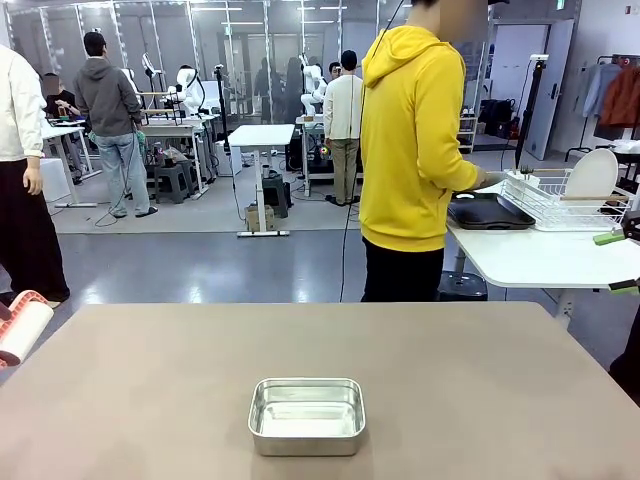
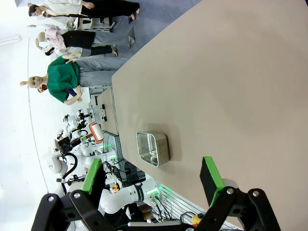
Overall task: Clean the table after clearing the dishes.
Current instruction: When the right (or left) Handle tray is removed, use the right hand (or left hand) to clean the right (or left) side of the table with the Lint Roller, then place the Lint Roller back on top of the Airtight Container.
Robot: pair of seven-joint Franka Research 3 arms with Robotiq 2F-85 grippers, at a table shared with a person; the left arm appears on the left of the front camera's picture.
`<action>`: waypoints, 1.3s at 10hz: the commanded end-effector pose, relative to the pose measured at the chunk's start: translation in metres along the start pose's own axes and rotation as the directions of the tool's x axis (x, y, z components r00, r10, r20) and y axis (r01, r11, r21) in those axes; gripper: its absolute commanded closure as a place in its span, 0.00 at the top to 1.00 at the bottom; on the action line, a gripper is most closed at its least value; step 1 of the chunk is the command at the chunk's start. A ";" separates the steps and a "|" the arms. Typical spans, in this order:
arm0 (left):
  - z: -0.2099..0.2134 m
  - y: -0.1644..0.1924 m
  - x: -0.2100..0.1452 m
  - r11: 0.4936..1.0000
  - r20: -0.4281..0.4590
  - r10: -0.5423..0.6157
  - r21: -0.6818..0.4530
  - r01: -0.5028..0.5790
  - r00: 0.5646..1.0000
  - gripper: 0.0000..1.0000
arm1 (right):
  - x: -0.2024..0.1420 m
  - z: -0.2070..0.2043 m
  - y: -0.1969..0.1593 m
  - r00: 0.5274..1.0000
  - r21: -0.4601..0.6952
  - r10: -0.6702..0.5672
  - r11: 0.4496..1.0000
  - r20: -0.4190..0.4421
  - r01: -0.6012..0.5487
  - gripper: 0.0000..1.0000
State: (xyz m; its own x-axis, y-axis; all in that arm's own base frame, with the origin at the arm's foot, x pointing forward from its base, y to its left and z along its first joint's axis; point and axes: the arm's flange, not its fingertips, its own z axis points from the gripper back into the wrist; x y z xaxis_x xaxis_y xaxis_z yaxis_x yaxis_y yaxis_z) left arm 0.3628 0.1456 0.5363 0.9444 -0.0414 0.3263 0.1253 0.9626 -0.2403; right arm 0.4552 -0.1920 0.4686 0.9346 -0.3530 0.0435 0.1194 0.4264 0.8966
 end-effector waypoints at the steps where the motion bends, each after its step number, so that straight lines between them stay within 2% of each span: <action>1: 0.006 0.001 0.003 1.000 0.006 0.002 0.013 -0.002 1.000 0.21 | -0.002 -0.001 0.003 1.000 0.002 0.003 1.000 -0.006 -0.003 1.00; 8: 0.002 0.000 0.001 1.000 0.003 -0.001 0.002 0.001 1.000 0.21 | -0.002 -0.001 0.003 1.000 0.002 0.003 1.000 -0.006 -0.003 1.00; 9: 0.009 -0.035 0.028 0.984 -0.032 -0.174 0.036 0.175 0.984 0.21 | -0.002 -0.001 0.003 1.000 0.002 0.003 1.000 -0.006 -0.003 1.00; 10: 0.011 -0.070 0.050 0.952 -0.052 -0.298 0.058 0.301 0.953 0.21 | -0.002 -0.001 0.003 1.000 0.002 0.003 1.000 -0.006 -0.003 1.00; 11: 0.013 -0.115 0.067 0.897 -0.101 -0.423 0.091 0.432 0.900 0.21 | -0.002 -0.001 0.003 1.000 0.002 0.003 1.000 -0.006 -0.003 1.00; 12: 0.018 -0.170 0.077 0.802 -0.140 -0.571 0.115 0.586 0.809 0.21 | -0.002 -0.001 0.003 1.000 0.002 0.003 1.000 -0.006 -0.003 1.00; 13: 0.020 -0.226 0.083 0.672 -0.180 -0.711 0.109 0.732 0.680 0.21 | -0.002 -0.001 0.003 1.000 0.002 0.003 1.000 -0.006 -0.003 1.00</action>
State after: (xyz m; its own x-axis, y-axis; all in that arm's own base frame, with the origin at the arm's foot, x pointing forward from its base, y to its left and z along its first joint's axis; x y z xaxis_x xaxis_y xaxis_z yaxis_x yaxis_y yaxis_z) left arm 0.3995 -0.0563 0.6190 0.7240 -0.6359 0.2672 0.6405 0.7636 0.0820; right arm 0.4555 -0.1917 0.4683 0.9349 -0.3523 0.0429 0.1195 0.4264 0.8966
